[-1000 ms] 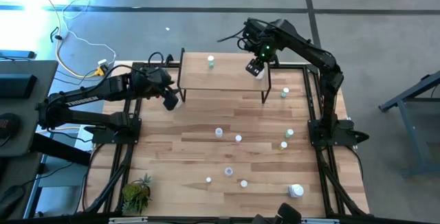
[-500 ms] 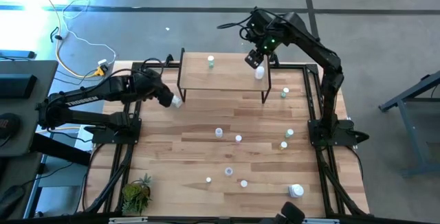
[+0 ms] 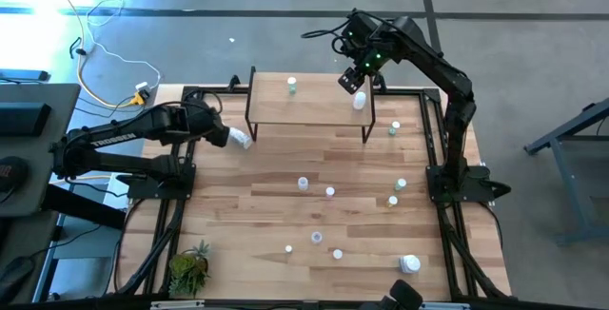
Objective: Pick and place medicine bottles onto shelf by color
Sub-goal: Put the orange pill bottle on the shelf
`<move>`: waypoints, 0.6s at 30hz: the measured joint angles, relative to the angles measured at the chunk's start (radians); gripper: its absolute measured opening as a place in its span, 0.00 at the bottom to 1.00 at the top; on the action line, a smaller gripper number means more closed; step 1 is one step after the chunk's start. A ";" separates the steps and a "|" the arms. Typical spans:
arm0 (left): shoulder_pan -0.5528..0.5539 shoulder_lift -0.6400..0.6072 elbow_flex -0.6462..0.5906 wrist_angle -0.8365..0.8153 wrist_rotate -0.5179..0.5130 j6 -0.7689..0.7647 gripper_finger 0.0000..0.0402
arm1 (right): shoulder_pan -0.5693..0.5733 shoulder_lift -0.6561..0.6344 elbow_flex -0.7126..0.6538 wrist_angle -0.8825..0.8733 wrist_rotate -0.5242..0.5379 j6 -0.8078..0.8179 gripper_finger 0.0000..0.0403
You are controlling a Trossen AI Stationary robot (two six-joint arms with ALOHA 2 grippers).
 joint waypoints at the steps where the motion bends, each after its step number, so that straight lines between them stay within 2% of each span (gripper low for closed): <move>1: 0.000 0.000 0.000 -0.006 -0.001 -0.025 0.50 | 0.000 0.000 0.000 0.000 0.000 0.000 0.51; 4: 0.000 0.000 -0.007 0.000 -0.002 -0.093 0.50 | 0.000 0.000 0.000 0.000 0.000 -0.012 0.51; 8: 0.000 0.000 -0.099 0.022 0.008 -0.197 0.50 | 0.000 0.000 0.000 0.000 0.000 -0.054 0.51; 11: 0.001 0.000 -0.162 0.063 0.026 -0.239 0.50 | 0.000 0.000 0.000 0.000 0.000 -0.079 0.51; 18: 0.020 0.001 -0.226 0.209 0.011 -0.288 0.50 | 0.000 0.000 0.000 0.000 0.000 -0.095 0.51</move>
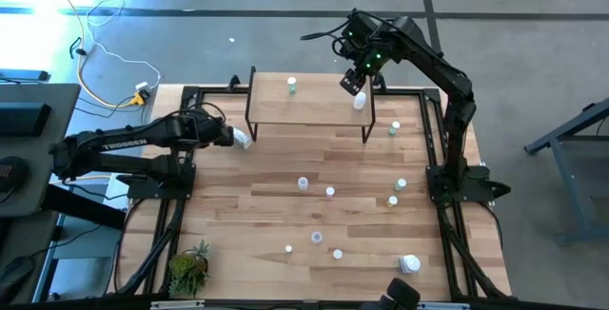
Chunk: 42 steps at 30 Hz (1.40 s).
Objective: Pick and place medicine bottles onto shelf by color
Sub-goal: Put the orange pill bottle on the shelf
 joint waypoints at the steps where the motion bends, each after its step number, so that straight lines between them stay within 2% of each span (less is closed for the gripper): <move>1: 0.005 0.000 -0.007 0.014 -0.010 0.000 0.50 | 0.000 0.000 0.000 0.000 0.000 -0.004 0.51; 16: 0.090 0.084 -0.117 0.210 -0.054 0.020 0.50 | 0.000 0.000 0.000 0.000 0.000 -0.010 0.51; 34: 0.190 0.249 -0.118 0.388 -0.018 0.165 0.50 | 0.000 0.000 0.000 0.003 0.000 0.014 0.51; 42: 0.228 0.282 -0.118 0.399 -0.017 0.186 0.50 | 0.000 0.000 0.000 0.003 0.000 0.017 0.51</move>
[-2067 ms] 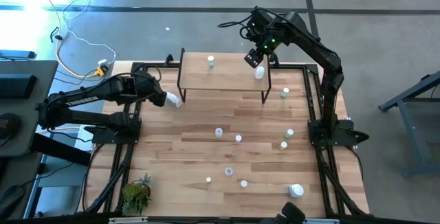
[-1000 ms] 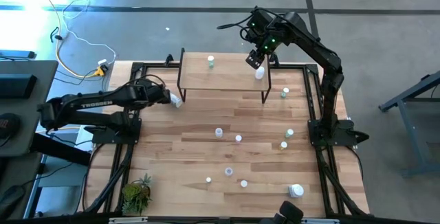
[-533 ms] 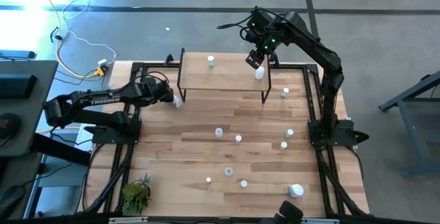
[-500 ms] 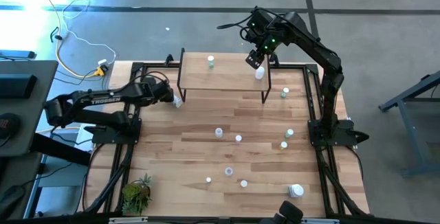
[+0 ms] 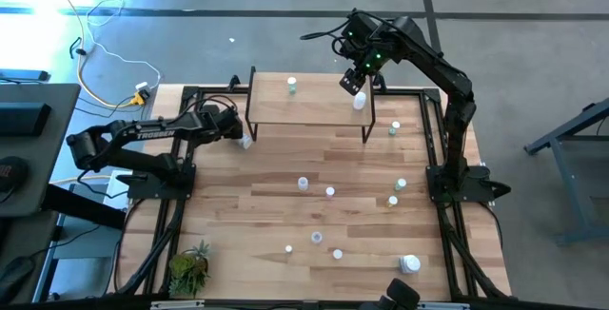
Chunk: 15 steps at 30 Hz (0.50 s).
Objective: Pick and place medicine bottles onto shelf by color
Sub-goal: Put the orange pill bottle on the shelf
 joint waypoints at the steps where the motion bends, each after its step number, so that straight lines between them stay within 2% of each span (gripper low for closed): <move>1: 0.004 0.000 0.000 0.007 0.001 0.008 0.50 | 0.000 0.000 0.000 0.000 0.000 0.000 0.51; 7: 0.015 0.000 0.000 0.057 0.020 0.058 0.48 | 0.000 0.000 0.000 0.000 0.000 0.000 0.51; 15: 0.017 0.000 0.000 0.055 -0.004 0.068 0.39 | 0.000 0.000 0.000 0.000 0.000 0.000 0.51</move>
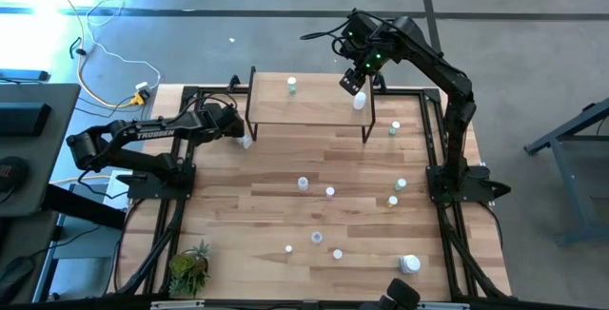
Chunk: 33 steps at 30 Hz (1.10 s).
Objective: Pick and place medicine bottles onto shelf by color
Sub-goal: Put the orange pill bottle on the shelf
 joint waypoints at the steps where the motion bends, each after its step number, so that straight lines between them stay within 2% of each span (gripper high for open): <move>1: 0.002 0.000 0.000 0.000 0.000 0.001 0.38 | 0.000 0.000 0.000 0.000 0.000 0.000 0.51; 12: 0.034 0.000 0.000 0.000 0.010 0.017 0.31 | 0.000 0.000 0.000 0.000 0.000 0.000 0.51; 33: 0.035 0.000 0.000 0.000 0.024 0.018 0.30 | 0.000 0.000 0.000 0.000 0.000 0.000 0.51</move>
